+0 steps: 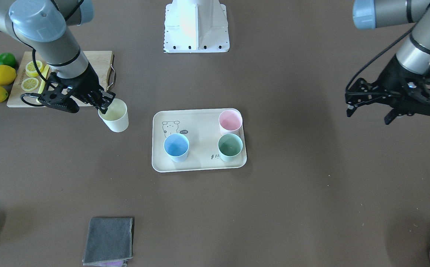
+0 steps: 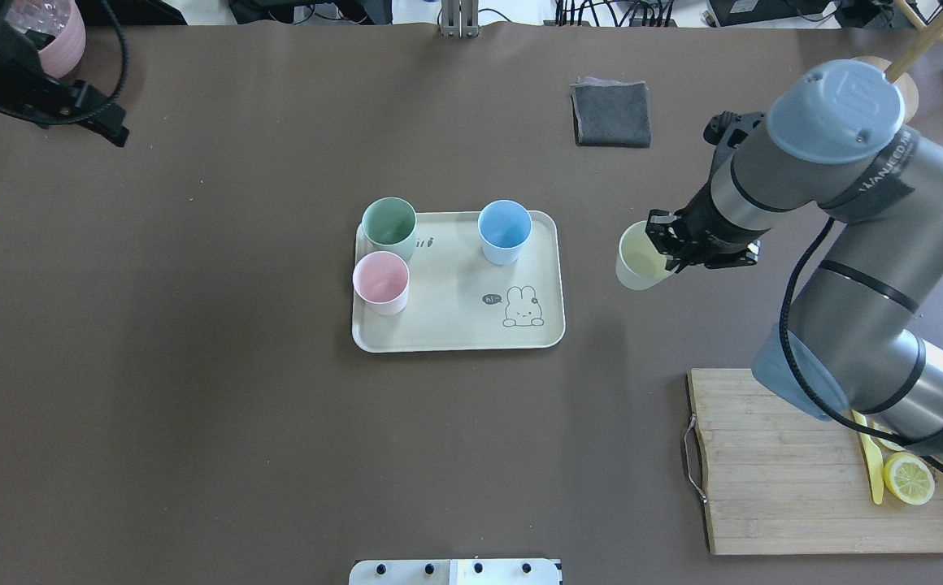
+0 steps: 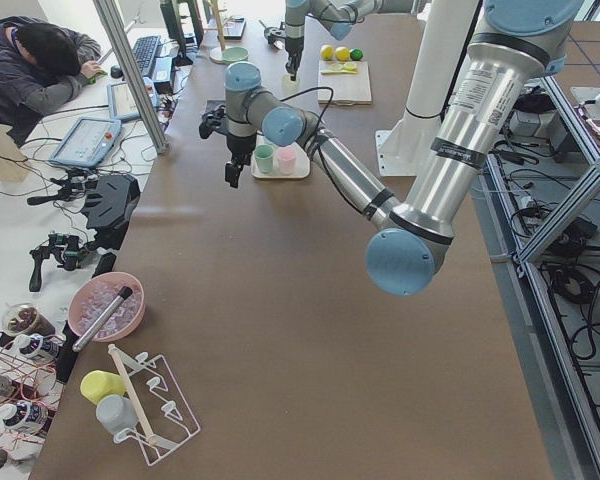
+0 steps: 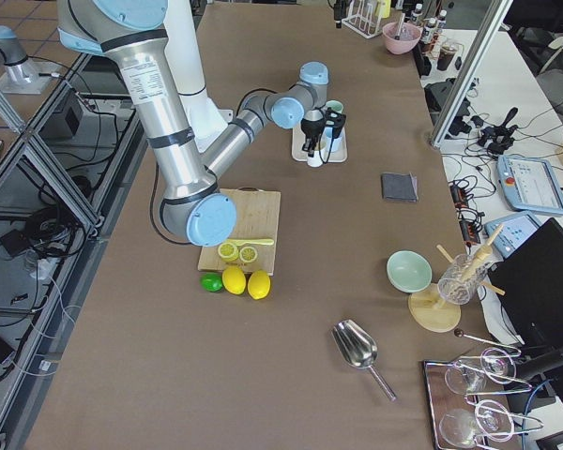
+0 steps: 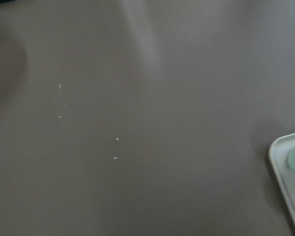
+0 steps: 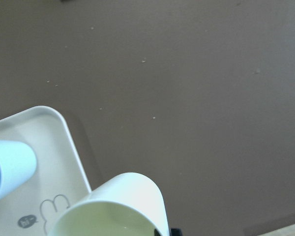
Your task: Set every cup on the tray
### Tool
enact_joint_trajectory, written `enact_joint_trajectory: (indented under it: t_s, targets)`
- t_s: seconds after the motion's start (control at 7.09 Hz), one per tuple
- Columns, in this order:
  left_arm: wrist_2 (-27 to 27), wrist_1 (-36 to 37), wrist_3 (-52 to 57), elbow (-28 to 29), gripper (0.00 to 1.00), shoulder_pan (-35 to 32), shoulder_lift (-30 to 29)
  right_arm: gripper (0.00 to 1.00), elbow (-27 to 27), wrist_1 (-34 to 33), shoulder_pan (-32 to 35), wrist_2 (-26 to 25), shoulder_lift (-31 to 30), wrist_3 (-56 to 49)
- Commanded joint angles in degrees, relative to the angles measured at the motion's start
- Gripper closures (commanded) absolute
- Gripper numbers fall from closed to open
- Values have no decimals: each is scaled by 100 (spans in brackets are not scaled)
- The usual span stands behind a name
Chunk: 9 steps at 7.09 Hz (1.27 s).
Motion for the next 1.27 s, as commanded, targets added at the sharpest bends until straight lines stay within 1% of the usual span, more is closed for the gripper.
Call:
enact_joint_trajectory:
  t_s: [0.0,0.14,0.28,0.42,0.71,0.85,0.99,1.13]
  targets:
    - [-879,-65,1335,599,2,-966,616,100,-133,-177,-519,-332,546,516]
    - [-894,-83,1704,602,2,-1152,783,100,-412,-134,-704,-447,756,760]
    - [-886,-83,1717,629,2,-1224,967,100,-667,-116,-828,-553,985,797]
    - [-894,-83,1717,629,2,-1277,1117,100,-704,-98,-942,-580,987,780]
    - [-903,-100,1726,550,2,-1348,1338,100,-1124,602,-1136,-703,978,789]
    - [-903,-101,1726,558,2,-1348,1338,87,-1283,840,-1198,-825,987,798]
    - [-903,-101,1726,567,2,-1348,1338,63,-1294,886,-1198,-844,987,815]
    - [-912,-101,1717,585,2,-1348,1338,1,-1250,895,-1198,-844,996,755]
